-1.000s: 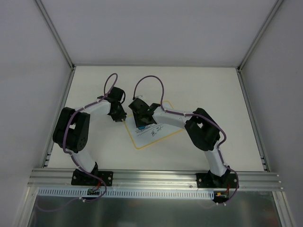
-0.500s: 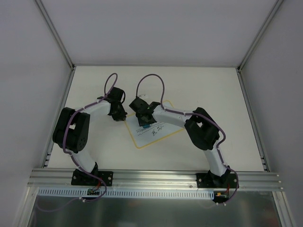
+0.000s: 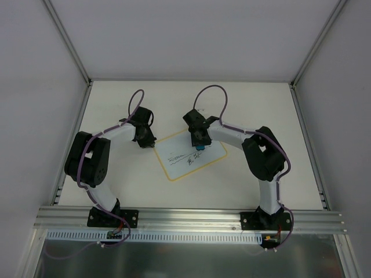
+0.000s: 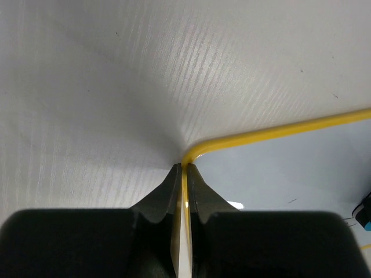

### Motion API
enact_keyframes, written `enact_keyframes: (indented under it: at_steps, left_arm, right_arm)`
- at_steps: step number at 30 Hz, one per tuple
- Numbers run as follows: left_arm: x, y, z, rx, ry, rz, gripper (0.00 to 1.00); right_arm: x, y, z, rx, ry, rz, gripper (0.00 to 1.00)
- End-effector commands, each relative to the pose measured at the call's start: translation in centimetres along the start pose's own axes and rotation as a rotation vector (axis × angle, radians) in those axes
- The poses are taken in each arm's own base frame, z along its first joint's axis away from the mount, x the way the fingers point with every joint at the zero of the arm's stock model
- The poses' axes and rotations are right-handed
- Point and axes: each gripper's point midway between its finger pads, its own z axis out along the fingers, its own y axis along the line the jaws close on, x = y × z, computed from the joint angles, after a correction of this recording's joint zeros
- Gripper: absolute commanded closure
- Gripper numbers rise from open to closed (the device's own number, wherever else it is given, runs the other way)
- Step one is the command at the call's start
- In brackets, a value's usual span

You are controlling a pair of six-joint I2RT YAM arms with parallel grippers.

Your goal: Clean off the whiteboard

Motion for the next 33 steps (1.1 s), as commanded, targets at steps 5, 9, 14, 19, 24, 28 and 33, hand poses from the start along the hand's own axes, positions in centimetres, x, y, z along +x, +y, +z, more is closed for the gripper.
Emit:
enact_keyframes:
  at_steps: [5, 9, 14, 19, 24, 28, 33]
  left_arm:
    - [3.4, 3.1, 1.3, -0.110, 0.113, -0.012, 1.00]
    - [3.6, 3.1, 1.3, -0.106, 0.117, -0.017, 1.00]
    - [3.8, 2.9, 1.4, -0.099, 0.126, -0.023, 1.00]
    - [3.8, 2.7, 1.4, -0.092, 0.129, -0.026, 1.00]
    - [3.9, 2.6, 1.5, -0.088, 0.133, -0.032, 1.00]
    - [3.9, 2.6, 1.5, -0.084, 0.135, -0.033, 1.00]
    - [3.8, 2.6, 1.4, -0.082, 0.132, -0.038, 1.00]
  right_arm:
    - [2.7, 4.8, 0.1, -0.035, 0.095, -0.158, 1.00]
    - [3.9, 7.8, 0.3, -0.071, 0.126, -0.179, 1.00]
    - [4.9, 10.4, 0.1, -0.114, 0.141, -0.187, 1.00]
    - [5.7, 12.7, -0.4, -0.161, 0.151, -0.203, 1.00]
    - [6.9, 14.4, -1.0, -0.204, 0.171, -0.225, 1.00]
    - [7.5, 13.4, -1.2, -0.190, 0.184, -0.225, 1.00]
    - [5.9, 6.9, -1.1, -0.062, 0.148, -0.164, 1.00]
